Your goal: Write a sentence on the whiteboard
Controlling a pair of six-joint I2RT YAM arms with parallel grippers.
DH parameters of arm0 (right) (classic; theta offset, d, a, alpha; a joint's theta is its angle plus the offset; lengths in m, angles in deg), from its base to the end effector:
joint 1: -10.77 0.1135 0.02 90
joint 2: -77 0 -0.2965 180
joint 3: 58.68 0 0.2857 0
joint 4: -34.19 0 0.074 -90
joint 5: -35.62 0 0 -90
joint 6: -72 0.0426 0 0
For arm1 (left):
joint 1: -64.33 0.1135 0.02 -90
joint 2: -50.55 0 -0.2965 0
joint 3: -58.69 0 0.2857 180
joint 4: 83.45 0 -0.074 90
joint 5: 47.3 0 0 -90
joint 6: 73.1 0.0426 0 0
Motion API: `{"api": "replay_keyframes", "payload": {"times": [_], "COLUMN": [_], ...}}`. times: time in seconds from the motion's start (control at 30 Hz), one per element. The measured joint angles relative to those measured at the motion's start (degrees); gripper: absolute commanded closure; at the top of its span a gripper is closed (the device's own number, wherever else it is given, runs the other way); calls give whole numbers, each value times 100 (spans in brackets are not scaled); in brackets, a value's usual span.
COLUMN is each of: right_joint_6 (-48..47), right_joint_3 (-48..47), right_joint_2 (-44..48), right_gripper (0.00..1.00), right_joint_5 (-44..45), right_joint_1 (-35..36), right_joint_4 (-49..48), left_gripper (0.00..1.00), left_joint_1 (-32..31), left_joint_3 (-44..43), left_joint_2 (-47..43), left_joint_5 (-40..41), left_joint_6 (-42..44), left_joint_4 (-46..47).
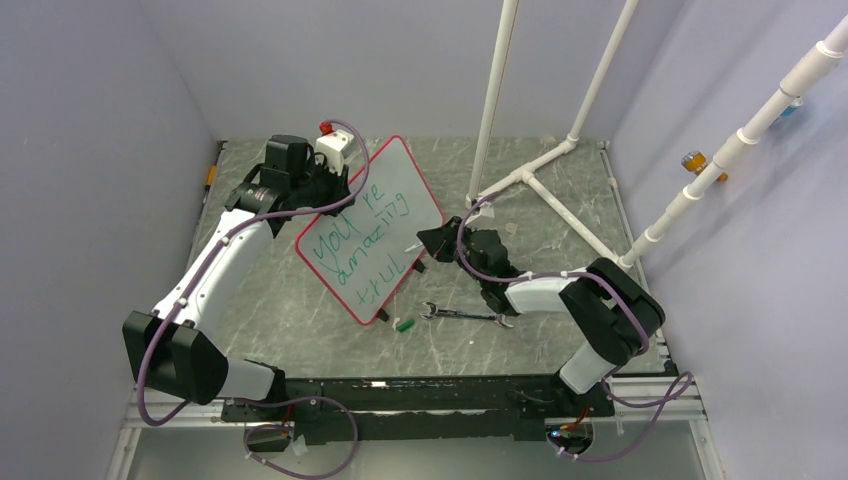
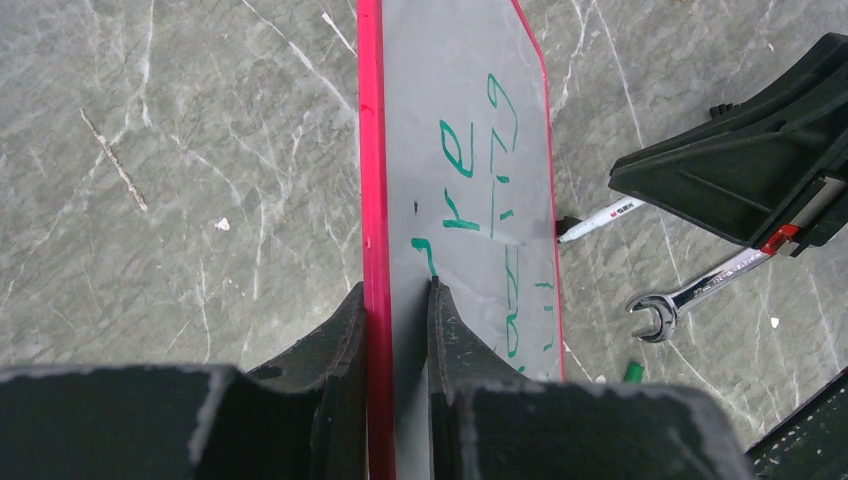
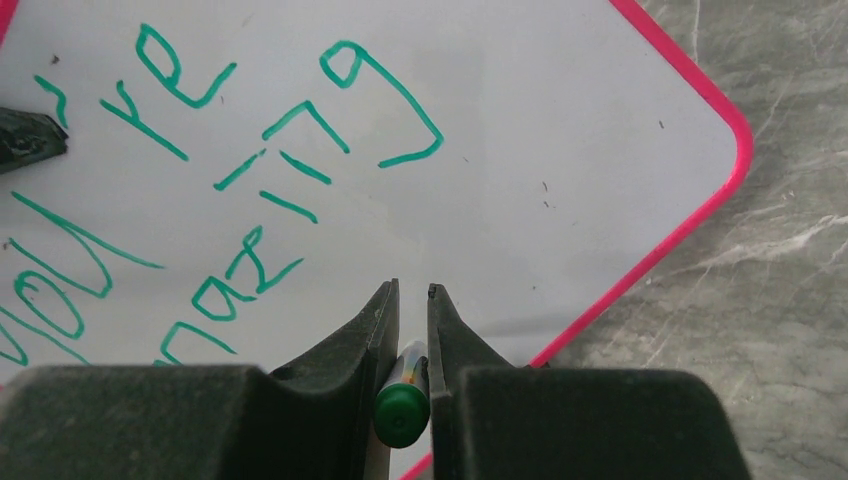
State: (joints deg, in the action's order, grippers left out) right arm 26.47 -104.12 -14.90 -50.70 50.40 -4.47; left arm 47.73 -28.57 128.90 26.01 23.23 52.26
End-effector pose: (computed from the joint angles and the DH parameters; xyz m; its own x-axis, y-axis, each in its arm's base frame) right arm 0.2652 0.2161 0.1869 -0.4862 0.5051 -0.7131 -0.3461 0.6381 0.6878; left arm 0.3185 -0.1077 0.3817 -0.4966 0.2582 -0.8287 0.5562 0.8276 -0.0754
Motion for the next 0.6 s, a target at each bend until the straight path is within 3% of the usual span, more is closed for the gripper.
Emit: {"api": "replay_keyframes", "payload": {"times": [0.6], "right_joint_6": [490], "right_joint_3": [-160], "right_joint_2": [-503], "right_gripper": [100], "right_joint_5": [-271], "right_joint_1": [-175], "right_joint_4": [-468], "left_gripper": [100], "left_joint_1": [0], "left_joint_3": [0], "left_joint_2": [0], "left_joint_5": [0], "left_joint_6": [0], "left_joint_4": [-2]}}
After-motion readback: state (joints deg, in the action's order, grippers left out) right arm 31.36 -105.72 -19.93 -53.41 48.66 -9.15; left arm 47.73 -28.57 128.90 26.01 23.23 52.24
